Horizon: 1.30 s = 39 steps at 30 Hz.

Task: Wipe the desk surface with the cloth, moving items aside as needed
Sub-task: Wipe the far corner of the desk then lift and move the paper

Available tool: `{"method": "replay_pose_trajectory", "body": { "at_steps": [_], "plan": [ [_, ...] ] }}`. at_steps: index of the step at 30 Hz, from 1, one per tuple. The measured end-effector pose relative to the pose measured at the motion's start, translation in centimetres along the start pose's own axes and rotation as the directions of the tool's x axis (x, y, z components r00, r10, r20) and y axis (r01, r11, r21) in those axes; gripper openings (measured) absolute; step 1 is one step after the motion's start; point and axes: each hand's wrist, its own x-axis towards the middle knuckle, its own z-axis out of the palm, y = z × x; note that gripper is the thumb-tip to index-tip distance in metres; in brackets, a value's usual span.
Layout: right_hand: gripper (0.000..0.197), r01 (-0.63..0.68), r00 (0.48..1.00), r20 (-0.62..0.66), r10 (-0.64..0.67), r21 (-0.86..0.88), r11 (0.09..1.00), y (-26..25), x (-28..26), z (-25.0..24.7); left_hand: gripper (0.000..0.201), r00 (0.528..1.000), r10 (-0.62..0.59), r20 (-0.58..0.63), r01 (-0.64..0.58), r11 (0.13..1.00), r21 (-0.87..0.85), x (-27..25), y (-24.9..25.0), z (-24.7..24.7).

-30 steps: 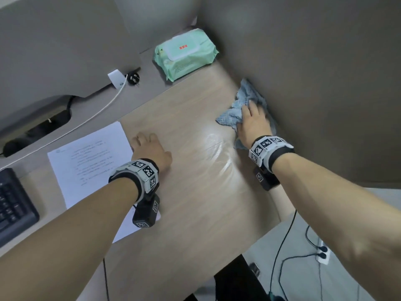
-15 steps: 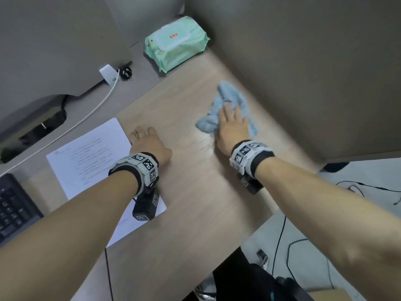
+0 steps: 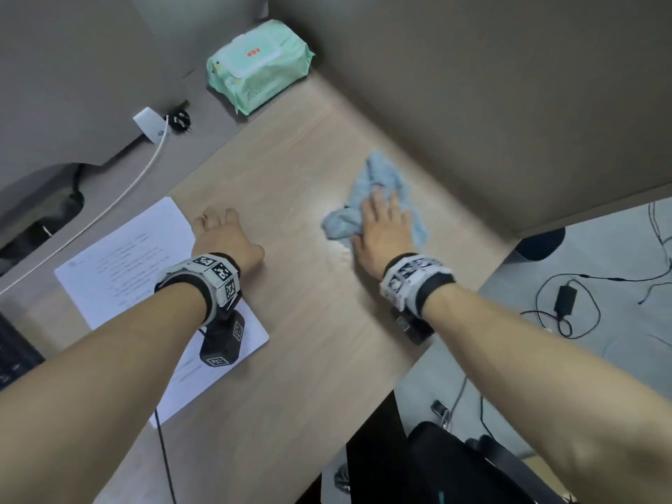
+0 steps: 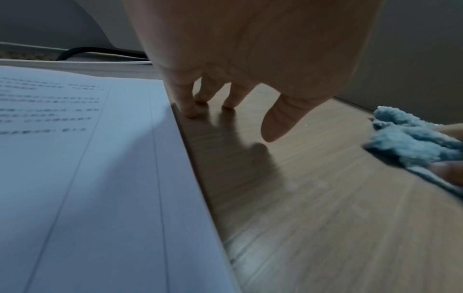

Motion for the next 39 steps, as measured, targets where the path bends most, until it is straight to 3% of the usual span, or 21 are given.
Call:
{"method": "replay_pose_trajectory", "body": {
  "at_steps": [4, 6, 11, 15, 19, 24, 31, 35, 37, 39],
  "plan": [
    [0.072, 0.365, 0.931, 0.036, -0.363, -0.081, 0.928, -3.3, -4.8, 3.6, 0.071, 1.0, -0.001, -0.004, 0.001, 1.0, 0.009, 0.0, 0.0, 0.1],
    [0.069, 0.397, 0.918, 0.006, -0.397, -0.075, 0.915, -1.1, -5.8, 3.8, 0.071, 1.0, 0.001, -0.004, 0.0, 1.0, 0.015, 0.1, 0.0, 0.1],
    [0.067, 0.13, 0.99, -0.056, -0.13, -0.012, 0.991, 6.1, -5.6, 2.9, 0.069, 1.0, -0.005, 0.004, 0.005, 1.0, 0.017, 0.1, 0.3, -0.2],
    [0.071, -0.072, 0.996, -0.051, 0.07, -0.055, 0.996, 9.8, -4.3, 2.2, 0.063, 1.0, 0.001, 0.004, -0.001, 1.0, 0.016, 0.1, 0.2, -0.5],
    [0.072, -0.124, 0.991, -0.067, 0.12, -0.069, 0.99, 9.4, -1.2, 0.8, 0.063, 1.0, 0.009, 0.003, -0.009, 1.0, 0.008, 0.1, 0.0, -0.5],
    [0.071, -0.087, 0.994, -0.075, 0.083, -0.052, 0.995, 7.3, 3.7, -1.8, 0.062, 1.0, 0.007, -0.026, -0.007, 1.0, -0.006, -0.1, 0.1, -0.4],
    [0.069, 0.104, 0.99, -0.085, -0.112, -0.091, 0.99, 1.3, 13.9, -5.6, 0.067, 0.998, -0.005, -0.067, 0.004, 1.0, -0.02, 0.2, -0.4, 0.3],
    [0.064, 0.231, 0.965, -0.093, -0.245, -0.137, 0.963, -4.3, 16.2, -6.6, 0.069, 0.997, -0.029, -0.07, 0.025, 0.998, -0.052, 0.1, -0.2, 0.3],
    [0.058, 0.396, 0.909, -0.062, -0.411, -0.175, 0.901, -7.6, 14.7, -5.8, 0.071, 0.997, -0.04, -0.065, 0.036, 0.997, -0.072, 0.0, -0.2, 0.3],
    [0.055, 0.573, 0.815, 0.016, -0.579, -0.169, 0.802, -9.9, 12.1, -4.0, 0.073, 0.996, -0.039, -0.077, 0.033, 0.996, -0.08, -0.2, -0.1, 0.2]
  ]
}}
